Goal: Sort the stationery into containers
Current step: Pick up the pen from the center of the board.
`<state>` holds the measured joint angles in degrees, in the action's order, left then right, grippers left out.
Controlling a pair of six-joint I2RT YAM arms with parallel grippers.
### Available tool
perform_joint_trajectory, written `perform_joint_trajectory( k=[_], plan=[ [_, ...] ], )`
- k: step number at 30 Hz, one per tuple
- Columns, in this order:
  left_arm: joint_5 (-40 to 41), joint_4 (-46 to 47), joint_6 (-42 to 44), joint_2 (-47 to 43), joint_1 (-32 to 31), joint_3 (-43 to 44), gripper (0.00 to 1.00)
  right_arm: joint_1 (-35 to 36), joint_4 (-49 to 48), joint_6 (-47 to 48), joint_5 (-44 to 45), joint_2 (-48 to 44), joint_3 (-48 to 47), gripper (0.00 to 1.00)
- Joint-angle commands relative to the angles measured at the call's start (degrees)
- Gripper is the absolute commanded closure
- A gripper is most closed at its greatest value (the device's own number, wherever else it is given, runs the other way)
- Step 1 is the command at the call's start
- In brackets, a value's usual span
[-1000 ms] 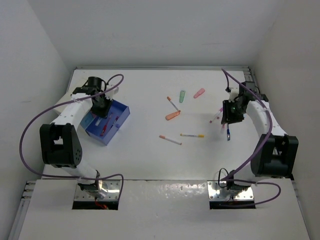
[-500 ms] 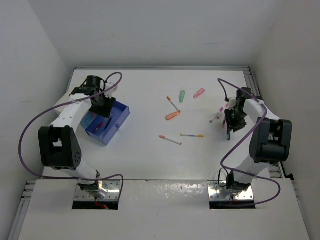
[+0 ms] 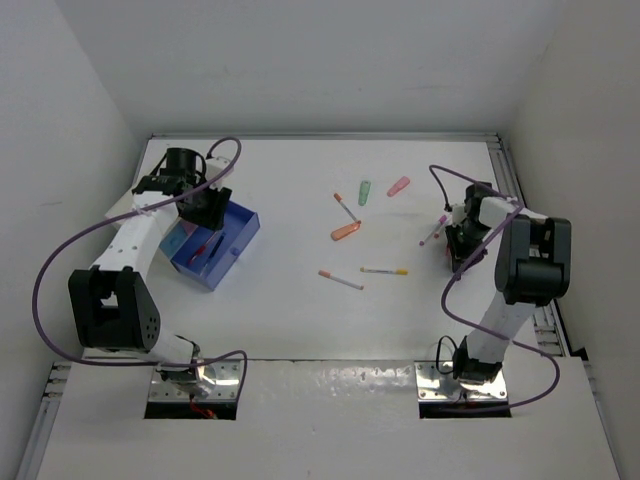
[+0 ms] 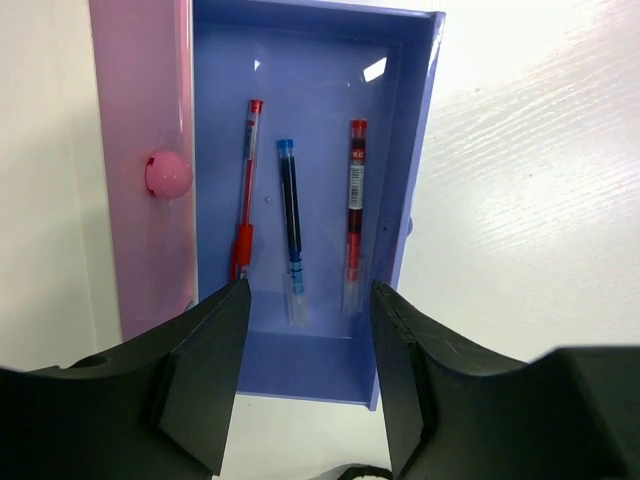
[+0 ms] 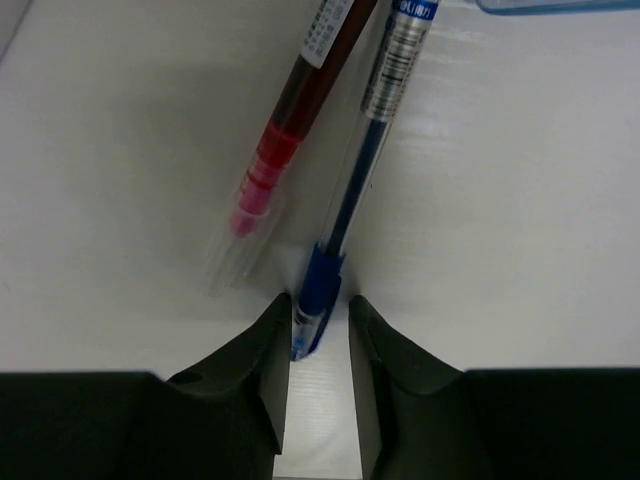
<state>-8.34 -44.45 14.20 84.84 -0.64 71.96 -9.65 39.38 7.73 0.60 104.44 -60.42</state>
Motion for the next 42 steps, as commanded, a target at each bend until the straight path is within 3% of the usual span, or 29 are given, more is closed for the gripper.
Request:
perform_joint_trajectory(
  k=[1, 3, 8, 14, 18, 20, 22, 24, 26, 33, 42],
  plan=[
    [-1.94, 0.94, -0.84, -2.30, 0.38, 1.95, 0.43, -0.55, -1.67, 0.10, 0.72, 1.46, -2.59, 0.72],
    [-2.30, 1.12, -0.57, -2.83, 0.64, 1.69, 0.42, -0.55, -2.02, -0.08, 0.63, 1.90, -3.12, 0.75],
    [-4.66, 2.35, -1.62, -3.98, 2.04, 1.77, 0.42, -0.89, 0.34, 0.45, 0.37, 1.99, -4.53, 1.00],
    [-10.55, 3.57, -4.09, -6.08, 3.28, 3.45, 0.42, -1.34, 12.19, 2.56, -6.83, -7.75, -11.18, 1.00],
    [-19.50, 9.80, -7.24, -11.09, 5.38, 1.96, 0.41, 0.68, 17.40, 1.25, -15.00, -14.61, -16.91, 1.00],
    [-28.63, 16.36, -11.96, -14.24, 6.27, -1.27, 0.34, 3.91, 17.05, -0.68, -21.67, -17.85, -17.97, 1.00],
    [-37.77, 22.88, -21.63, -16.71, 6.27, -4.45, 0.29, 9.00, 13.30, -6.12, -29.92, -20.49, -17.10, 1.00],
    [-44.71, 36.31, -29.80, -19.79, 5.14, -10.49, 0.26, 13.67, 8.11, -15.49, -34.68, -21.99, -15.61, 1.00],
    [-47.55, 47.57, -39.31, -21.55, 2.68, -12.98, 0.26, 20.88, -1.99, -24.28, -37.94, -22.71, -14.11, 1.00],
    [-46.07, 54.38, -46.80, -24.98, -3.48, -14.66, 0.25, 36.80, -19.04, -36.19, -44.02, -18.58, -20.08, 1.00],
    [-44.04, 56.75, -50.84, -24.37, -9.90, -16.50, 0.26, 46.65, -22.06, -38.31, -45.16, -14.18, -26.15, 1.00]
  ],
)
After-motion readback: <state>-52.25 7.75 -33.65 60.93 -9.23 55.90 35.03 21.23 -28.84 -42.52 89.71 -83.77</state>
